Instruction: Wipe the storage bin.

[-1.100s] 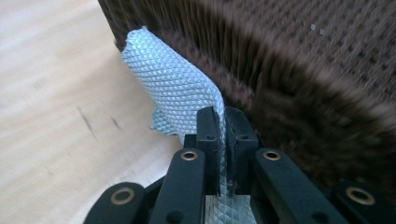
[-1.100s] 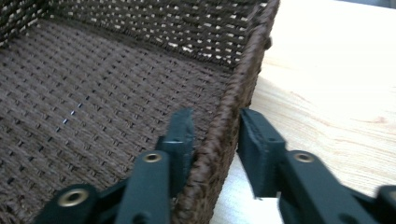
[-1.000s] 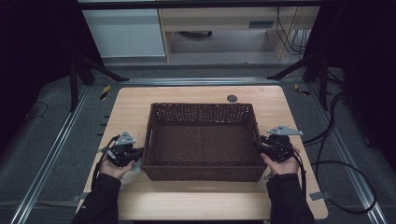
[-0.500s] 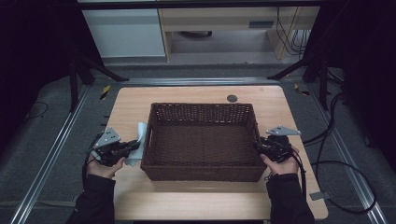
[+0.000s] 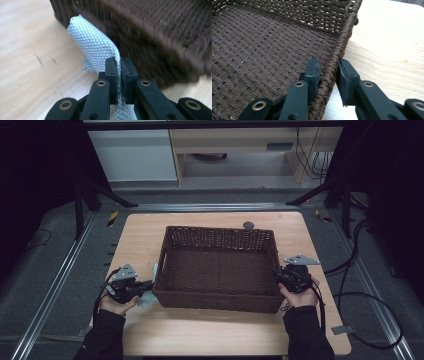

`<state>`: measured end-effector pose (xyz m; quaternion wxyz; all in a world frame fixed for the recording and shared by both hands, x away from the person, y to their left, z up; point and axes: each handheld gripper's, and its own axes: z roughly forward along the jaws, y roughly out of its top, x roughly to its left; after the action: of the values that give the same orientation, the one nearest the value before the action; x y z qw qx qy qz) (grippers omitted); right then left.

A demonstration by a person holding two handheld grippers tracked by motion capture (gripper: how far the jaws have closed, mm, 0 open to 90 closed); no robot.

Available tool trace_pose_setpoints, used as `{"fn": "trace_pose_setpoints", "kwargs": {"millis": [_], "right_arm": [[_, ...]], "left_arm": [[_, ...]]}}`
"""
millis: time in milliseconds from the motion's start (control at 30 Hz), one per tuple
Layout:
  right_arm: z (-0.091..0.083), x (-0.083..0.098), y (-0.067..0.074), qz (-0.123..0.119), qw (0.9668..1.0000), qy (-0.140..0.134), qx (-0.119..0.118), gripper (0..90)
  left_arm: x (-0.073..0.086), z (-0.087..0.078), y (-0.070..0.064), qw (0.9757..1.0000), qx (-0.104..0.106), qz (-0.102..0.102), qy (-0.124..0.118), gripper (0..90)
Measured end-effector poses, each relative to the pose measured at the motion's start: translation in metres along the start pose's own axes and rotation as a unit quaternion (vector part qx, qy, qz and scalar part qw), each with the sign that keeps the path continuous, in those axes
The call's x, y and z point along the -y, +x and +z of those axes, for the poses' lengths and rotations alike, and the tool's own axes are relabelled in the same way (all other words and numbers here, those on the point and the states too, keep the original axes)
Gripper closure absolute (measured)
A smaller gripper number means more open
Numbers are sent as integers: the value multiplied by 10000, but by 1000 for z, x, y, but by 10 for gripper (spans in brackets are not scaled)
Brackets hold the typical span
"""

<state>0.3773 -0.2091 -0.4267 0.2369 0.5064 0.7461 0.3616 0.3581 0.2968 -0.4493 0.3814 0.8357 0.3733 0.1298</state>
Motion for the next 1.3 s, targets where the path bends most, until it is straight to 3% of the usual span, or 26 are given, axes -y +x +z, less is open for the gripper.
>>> {"fn": "trace_pose_setpoints", "kwargs": {"millis": [100,200,333,467,567,700,833,1033,1300], "right_arm": [[0,0,-1,-10,10000,-38,-64,691],[-2,0,-4,-16,9999,-127,-107,605],[-10,-2,-7,0,9993,-314,-205,541],[-10,-2,-7,-64,9994,-258,-221,532],[-10,-2,-8,-57,9994,-266,-227,524],[-9,-1,-7,-73,9994,-226,-258,524],[-6,-1,-5,-131,9994,-151,-265,550],[0,3,-5,-94,9997,-2,-209,663],[-1,1,1,-41,10000,-2,60,719]], "left_arm": [[3,11,-2,9995,-35,92,300,849],[1,11,-4,9994,-83,162,284,849],[-6,-8,-3,9996,-151,136,-208,848],[-15,-34,-7,9966,-150,133,-800,849],[-20,-43,-12,9952,-194,276,-916,849],[-18,-38,-15,9963,-224,361,-747,849],[-12,-30,-15,9978,-180,316,-556,849],[3,-19,-13,9996,-24,208,-210,850],[18,0,-21,9989,-6,283,366,850]]}}
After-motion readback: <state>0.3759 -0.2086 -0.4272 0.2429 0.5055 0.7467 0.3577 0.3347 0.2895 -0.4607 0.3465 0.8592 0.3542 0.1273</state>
